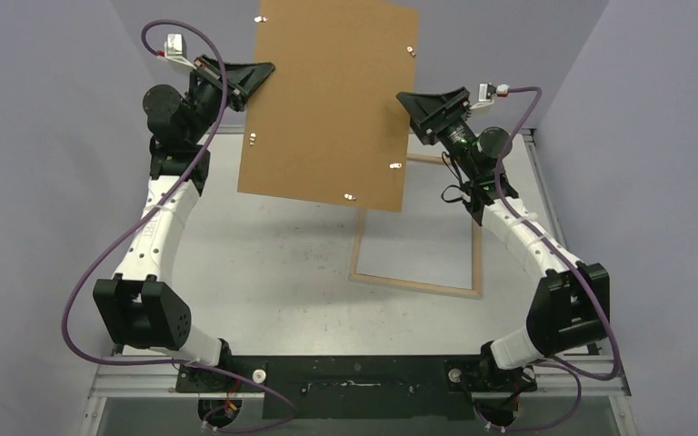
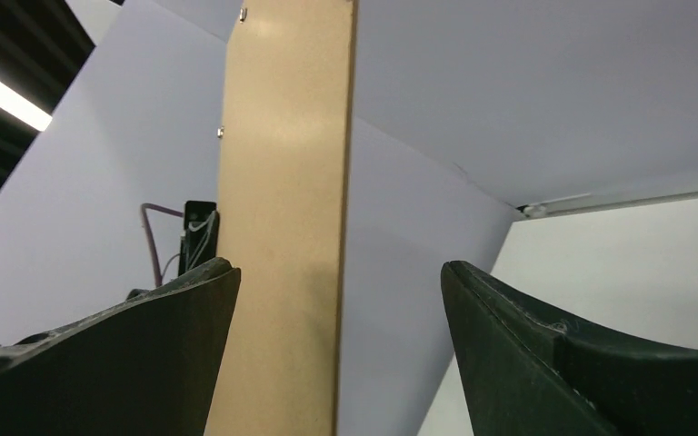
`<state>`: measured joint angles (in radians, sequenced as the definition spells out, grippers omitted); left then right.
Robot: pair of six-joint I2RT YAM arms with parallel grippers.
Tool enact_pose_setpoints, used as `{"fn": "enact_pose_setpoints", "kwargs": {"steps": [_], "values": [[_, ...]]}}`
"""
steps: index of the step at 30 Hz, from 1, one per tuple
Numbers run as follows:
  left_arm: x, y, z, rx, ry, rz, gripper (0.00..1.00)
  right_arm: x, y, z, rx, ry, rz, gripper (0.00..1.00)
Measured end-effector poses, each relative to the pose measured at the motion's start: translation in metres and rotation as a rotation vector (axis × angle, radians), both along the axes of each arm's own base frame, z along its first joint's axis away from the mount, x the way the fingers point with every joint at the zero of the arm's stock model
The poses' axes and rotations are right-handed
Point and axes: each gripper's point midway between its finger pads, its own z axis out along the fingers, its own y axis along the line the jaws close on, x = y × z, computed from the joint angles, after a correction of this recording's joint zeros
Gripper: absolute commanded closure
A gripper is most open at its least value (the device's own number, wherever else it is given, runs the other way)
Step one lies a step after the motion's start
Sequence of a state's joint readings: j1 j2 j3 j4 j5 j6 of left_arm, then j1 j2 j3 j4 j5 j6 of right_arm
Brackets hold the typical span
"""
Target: Put the photo into the frame
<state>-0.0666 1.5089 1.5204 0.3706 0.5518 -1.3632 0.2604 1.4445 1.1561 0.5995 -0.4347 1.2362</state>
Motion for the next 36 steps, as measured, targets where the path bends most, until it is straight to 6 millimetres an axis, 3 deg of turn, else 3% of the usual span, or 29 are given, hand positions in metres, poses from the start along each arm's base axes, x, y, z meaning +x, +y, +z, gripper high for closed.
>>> {"fn": "enact_pose_setpoints", "kwargs": {"steps": [4,8,11,13,15,19,22,28,30,32,36], "values": [[0.001,0.000,-0.003,-0.030,0.032,-0.009,1.00,0.008,0.013,0.003,0.104,0.001,0.100,0.46],[0.003,0.000,-0.008,-0.037,0.051,-0.010,1.00,0.006,0.021,0.005,0.161,0.010,0.179,0.83],[0.006,-0.001,-0.014,-0.040,0.066,-0.010,1.00,0.000,0.020,0.013,0.178,-0.009,0.207,1.00],[0.009,0.000,-0.018,-0.040,0.078,-0.005,0.97,-0.003,0.018,0.020,0.199,-0.018,0.220,1.00],[0.010,0.000,-0.020,-0.040,0.081,-0.003,0.85,-0.004,0.016,0.024,0.210,-0.015,0.227,1.00],[0.014,0.001,-0.026,-0.032,0.080,0.016,0.45,-0.003,0.015,0.022,0.193,-0.019,0.219,1.00],[0.020,0.004,-0.039,-0.014,0.097,0.050,0.26,-0.001,0.010,0.018,0.151,-0.008,0.187,1.00],[0.026,0.018,-0.090,0.143,0.186,0.160,0.18,0.018,-0.015,-0.003,0.075,0.062,0.080,1.00],[0.026,0.024,-0.109,0.226,0.219,0.203,0.14,0.026,-0.022,-0.019,0.042,0.115,0.041,1.00],[0.024,0.033,-0.131,0.320,0.253,0.248,0.04,0.034,-0.029,-0.038,0.008,0.179,0.005,1.00],[0.019,0.049,-0.181,0.485,0.326,0.302,0.03,0.041,-0.038,-0.070,-0.047,0.290,-0.050,1.00]]}}
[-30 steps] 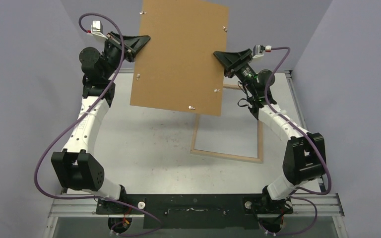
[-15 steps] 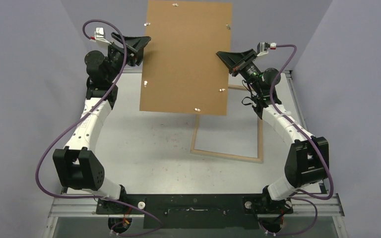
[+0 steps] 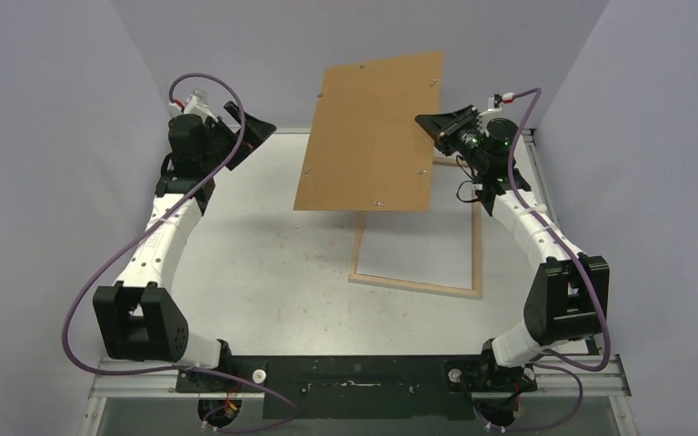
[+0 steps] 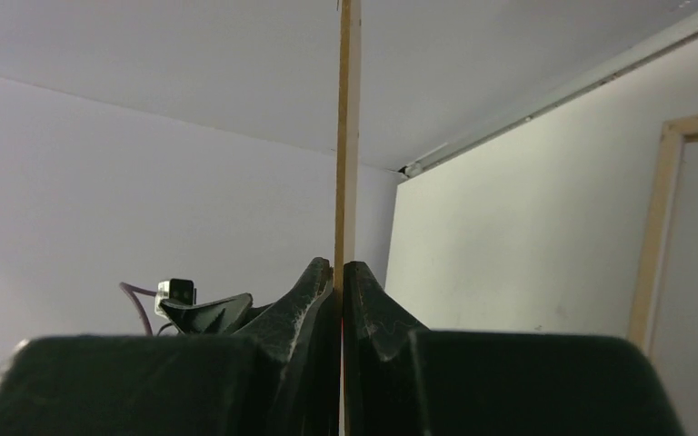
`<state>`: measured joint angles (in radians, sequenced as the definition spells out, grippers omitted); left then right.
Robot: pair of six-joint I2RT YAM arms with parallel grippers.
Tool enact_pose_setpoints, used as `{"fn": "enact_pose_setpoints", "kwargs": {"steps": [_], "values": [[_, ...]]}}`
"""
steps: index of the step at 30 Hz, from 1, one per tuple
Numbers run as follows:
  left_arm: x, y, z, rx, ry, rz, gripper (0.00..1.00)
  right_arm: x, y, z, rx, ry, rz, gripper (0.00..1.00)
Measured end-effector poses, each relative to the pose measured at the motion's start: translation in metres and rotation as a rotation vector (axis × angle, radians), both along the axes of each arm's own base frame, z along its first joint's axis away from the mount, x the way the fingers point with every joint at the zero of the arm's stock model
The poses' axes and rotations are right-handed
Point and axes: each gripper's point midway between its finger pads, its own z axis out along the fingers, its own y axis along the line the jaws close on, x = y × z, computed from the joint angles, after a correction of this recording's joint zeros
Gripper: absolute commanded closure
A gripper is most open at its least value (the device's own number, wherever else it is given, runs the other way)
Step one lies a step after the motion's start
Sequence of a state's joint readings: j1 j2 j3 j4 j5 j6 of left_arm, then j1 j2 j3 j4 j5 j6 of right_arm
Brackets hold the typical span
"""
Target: Put the photo into the frame
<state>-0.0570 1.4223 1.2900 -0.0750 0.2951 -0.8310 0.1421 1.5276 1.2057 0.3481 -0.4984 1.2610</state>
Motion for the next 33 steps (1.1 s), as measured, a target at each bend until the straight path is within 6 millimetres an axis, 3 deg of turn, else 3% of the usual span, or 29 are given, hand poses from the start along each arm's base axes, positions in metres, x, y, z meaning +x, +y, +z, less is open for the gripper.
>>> {"fn": "enact_pose_setpoints", "kwargs": {"steps": [4,7,11,14,18,23,26,29,33], "values": [[0.007,0.008,-0.045,0.033,0.113,-0.033,0.03,0.003,-0.007,-0.014,-0.031,0.046,-0.024,1.00],[0.017,0.008,-0.092,0.045,0.233,-0.068,0.03,0.005,-0.018,-0.024,-0.054,0.065,-0.045,1.00],[0.012,-0.006,-0.164,0.075,0.423,-0.127,0.03,0.011,-0.050,-0.039,-0.077,0.096,-0.115,1.00],[0.001,-0.029,-0.197,0.104,0.508,-0.205,0.10,0.014,-0.086,-0.048,-0.100,0.119,-0.190,1.00],[-0.013,-0.077,-0.225,0.151,0.558,-0.357,0.24,0.012,-0.130,-0.047,-0.137,0.121,-0.290,1.00],[-0.011,-0.155,-0.250,0.236,0.558,-0.565,0.29,0.001,-0.169,-0.041,-0.192,0.125,-0.389,1.00],[-0.013,-0.189,-0.260,0.289,0.548,-0.647,0.32,-0.007,-0.188,-0.042,-0.201,0.155,-0.440,1.00],[-0.019,-0.210,-0.268,0.320,0.549,-0.699,0.36,-0.012,-0.200,-0.051,-0.219,0.199,-0.480,1.00],[-0.015,-0.217,-0.276,0.347,0.554,-0.705,0.38,-0.019,-0.210,-0.067,-0.246,0.274,-0.515,1.00]]}}
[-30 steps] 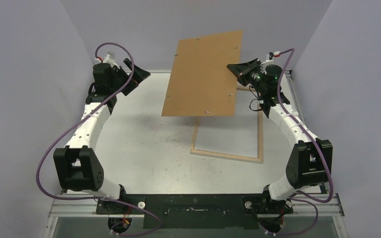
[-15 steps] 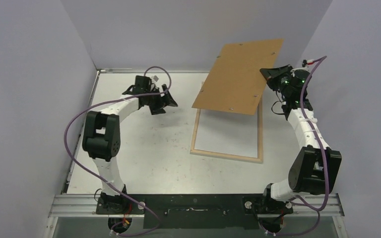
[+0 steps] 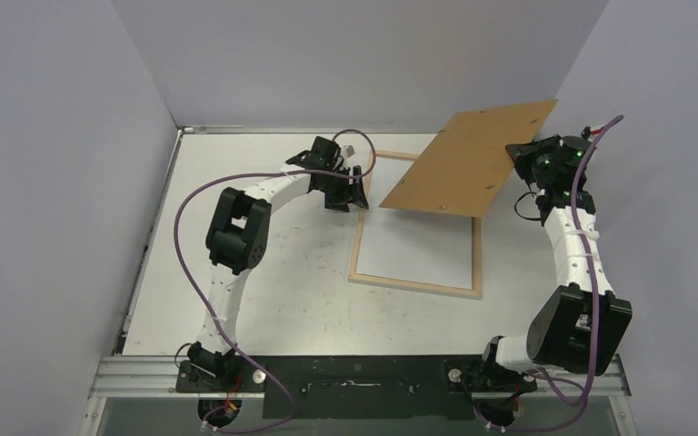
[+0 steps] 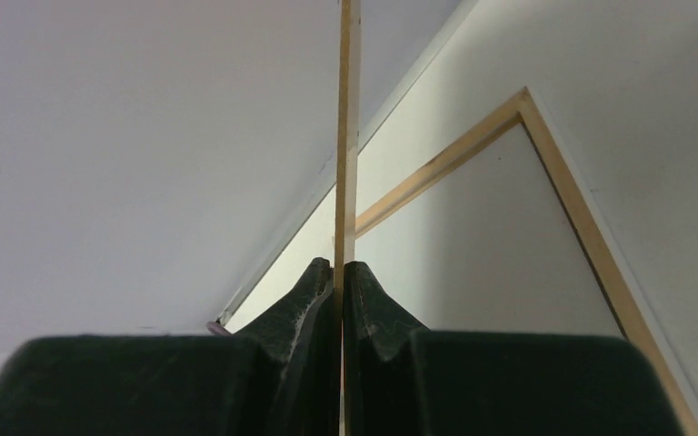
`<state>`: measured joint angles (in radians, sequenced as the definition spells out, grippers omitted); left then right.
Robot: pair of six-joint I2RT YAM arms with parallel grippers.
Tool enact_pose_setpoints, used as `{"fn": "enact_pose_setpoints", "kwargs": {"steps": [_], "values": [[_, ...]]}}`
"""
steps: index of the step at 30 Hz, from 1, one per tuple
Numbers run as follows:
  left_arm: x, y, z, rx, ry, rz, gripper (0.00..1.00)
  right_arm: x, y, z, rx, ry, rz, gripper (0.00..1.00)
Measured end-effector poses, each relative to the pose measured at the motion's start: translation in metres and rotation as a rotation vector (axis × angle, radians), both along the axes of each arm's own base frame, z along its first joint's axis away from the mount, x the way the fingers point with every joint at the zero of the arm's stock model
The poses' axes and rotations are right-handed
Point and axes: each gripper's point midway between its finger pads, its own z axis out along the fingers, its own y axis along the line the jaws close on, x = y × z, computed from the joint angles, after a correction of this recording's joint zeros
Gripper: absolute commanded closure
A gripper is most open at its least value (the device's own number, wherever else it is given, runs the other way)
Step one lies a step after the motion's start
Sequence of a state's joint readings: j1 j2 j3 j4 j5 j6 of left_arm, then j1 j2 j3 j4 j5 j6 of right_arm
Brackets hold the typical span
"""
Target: Put the photo into the frame
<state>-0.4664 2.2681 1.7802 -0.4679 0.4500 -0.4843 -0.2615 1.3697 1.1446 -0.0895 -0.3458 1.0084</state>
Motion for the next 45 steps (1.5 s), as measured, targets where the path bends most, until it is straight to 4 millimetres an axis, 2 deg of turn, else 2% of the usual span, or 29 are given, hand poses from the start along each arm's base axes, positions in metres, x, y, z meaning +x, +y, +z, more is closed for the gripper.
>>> {"fn": "enact_pose_setpoints", "kwargs": {"steps": [4,8,15,22,24,36,41,45], "values": [[0.006,0.001,-0.013,0.035,0.004,0.006,0.42,-0.005,-0.002,-0.009,-0.002,0.043,-0.014,1.00],[0.010,-0.001,-0.014,0.038,-0.002,0.001,0.47,-0.010,-0.004,-0.007,-0.008,0.047,-0.021,1.00],[0.012,-0.004,-0.016,0.049,-0.003,0.002,0.48,-0.017,-0.003,0.003,-0.020,0.031,-0.020,1.00],[0.018,-0.005,-0.020,0.157,-0.038,0.045,0.59,-0.018,-0.002,0.003,-0.018,0.034,-0.020,1.00],[0.018,-0.003,-0.022,0.175,-0.041,0.053,0.60,-0.018,-0.002,0.003,-0.017,0.035,-0.020,1.00],[0.017,-0.008,-0.024,0.188,-0.041,0.050,0.71,-0.018,-0.001,0.003,-0.005,0.034,-0.017,1.00],[0.017,-0.003,-0.027,0.187,-0.049,0.043,0.75,-0.019,0.006,0.004,0.004,0.029,0.018,1.00],[0.014,0.012,-0.027,0.179,-0.045,0.057,0.77,-0.018,0.016,0.007,0.004,0.018,0.070,1.00]]}}
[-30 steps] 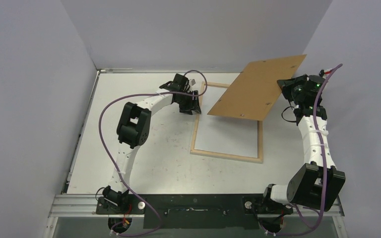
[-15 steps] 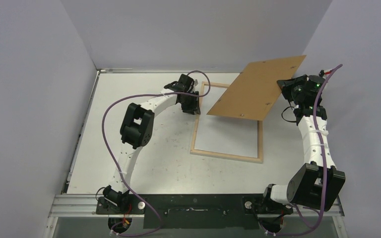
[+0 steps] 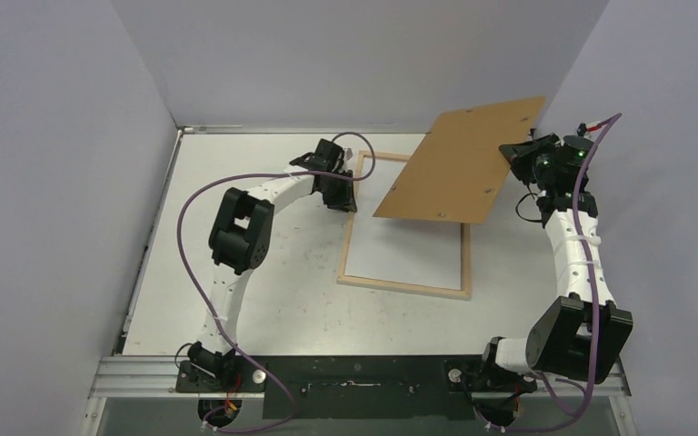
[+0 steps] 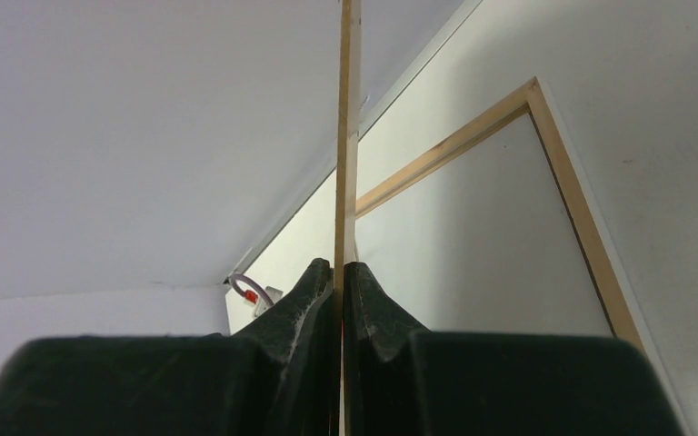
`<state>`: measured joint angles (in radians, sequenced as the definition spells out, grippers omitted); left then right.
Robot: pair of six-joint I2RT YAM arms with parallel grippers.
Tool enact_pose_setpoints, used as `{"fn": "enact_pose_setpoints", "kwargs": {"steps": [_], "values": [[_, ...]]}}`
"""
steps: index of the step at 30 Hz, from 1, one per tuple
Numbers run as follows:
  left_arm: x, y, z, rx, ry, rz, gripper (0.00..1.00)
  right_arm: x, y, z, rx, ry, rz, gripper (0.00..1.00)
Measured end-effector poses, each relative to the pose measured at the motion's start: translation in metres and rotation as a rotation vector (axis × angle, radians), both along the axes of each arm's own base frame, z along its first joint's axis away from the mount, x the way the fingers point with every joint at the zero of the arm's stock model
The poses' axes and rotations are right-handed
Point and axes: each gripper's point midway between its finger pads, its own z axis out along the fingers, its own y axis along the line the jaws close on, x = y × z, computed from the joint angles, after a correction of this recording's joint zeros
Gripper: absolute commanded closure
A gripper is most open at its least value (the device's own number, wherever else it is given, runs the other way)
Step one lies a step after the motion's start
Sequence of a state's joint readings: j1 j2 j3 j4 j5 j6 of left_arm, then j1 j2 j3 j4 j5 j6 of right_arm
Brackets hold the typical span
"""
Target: Put the photo into the frame
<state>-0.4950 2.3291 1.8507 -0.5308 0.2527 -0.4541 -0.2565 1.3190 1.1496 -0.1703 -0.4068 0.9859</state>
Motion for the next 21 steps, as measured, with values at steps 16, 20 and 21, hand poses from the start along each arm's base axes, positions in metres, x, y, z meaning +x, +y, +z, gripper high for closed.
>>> {"fn": "enact_pose_setpoints", "kwargs": {"steps": [16,20,21], "values": [[-0.019,0.128,-0.002,-0.027,0.095,0.209,0.75,0.020,0.085,-0.008,0.018,-0.011,0.290,1.00],[-0.020,0.134,-0.001,-0.036,0.103,0.219,0.63,0.024,0.111,-0.011,0.031,-0.019,0.349,1.00],[-0.020,0.134,0.000,-0.043,0.105,0.219,0.58,0.024,0.118,-0.012,0.037,-0.020,0.363,1.00]]}}
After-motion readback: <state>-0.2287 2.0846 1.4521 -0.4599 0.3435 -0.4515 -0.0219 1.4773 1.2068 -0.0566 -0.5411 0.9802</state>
